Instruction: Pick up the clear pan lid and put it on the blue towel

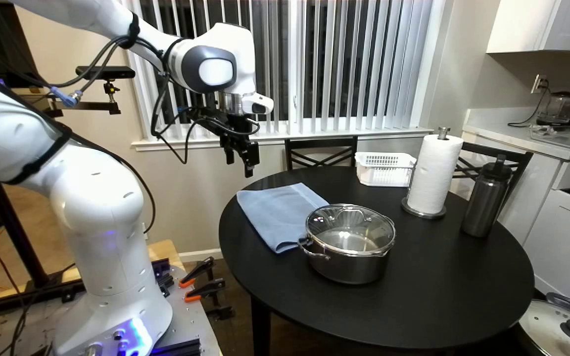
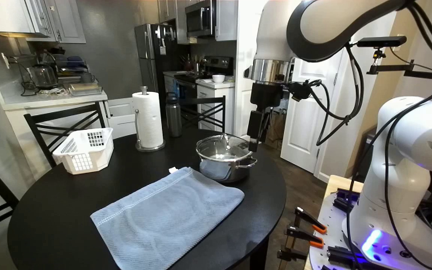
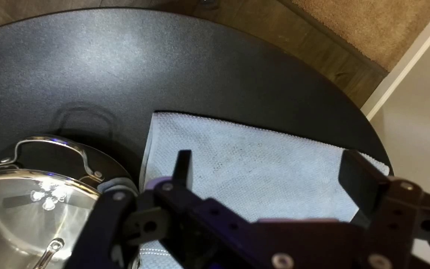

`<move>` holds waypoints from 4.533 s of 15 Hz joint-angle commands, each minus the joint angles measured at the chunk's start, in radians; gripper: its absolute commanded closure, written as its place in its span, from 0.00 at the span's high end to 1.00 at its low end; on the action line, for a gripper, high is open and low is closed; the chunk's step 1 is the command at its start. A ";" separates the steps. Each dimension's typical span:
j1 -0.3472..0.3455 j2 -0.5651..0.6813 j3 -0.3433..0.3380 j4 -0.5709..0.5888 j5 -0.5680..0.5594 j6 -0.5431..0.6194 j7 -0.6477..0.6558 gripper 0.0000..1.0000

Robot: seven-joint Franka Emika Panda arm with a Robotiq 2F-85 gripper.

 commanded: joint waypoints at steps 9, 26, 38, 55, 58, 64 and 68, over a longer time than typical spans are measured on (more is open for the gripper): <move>-0.004 -0.001 0.003 0.002 0.002 -0.003 -0.002 1.00; -0.307 0.589 -0.126 0.428 -0.171 0.117 0.166 1.00; -0.281 0.847 -0.150 0.606 -0.076 0.135 0.285 1.00; -0.236 0.886 -0.210 0.619 -0.201 0.145 0.606 0.34; -0.233 0.885 -0.211 0.619 -0.209 0.150 0.626 0.15; -0.221 0.864 -0.208 0.605 -0.229 0.171 0.627 0.04; -0.181 0.732 -0.204 0.528 -0.368 0.200 0.696 0.04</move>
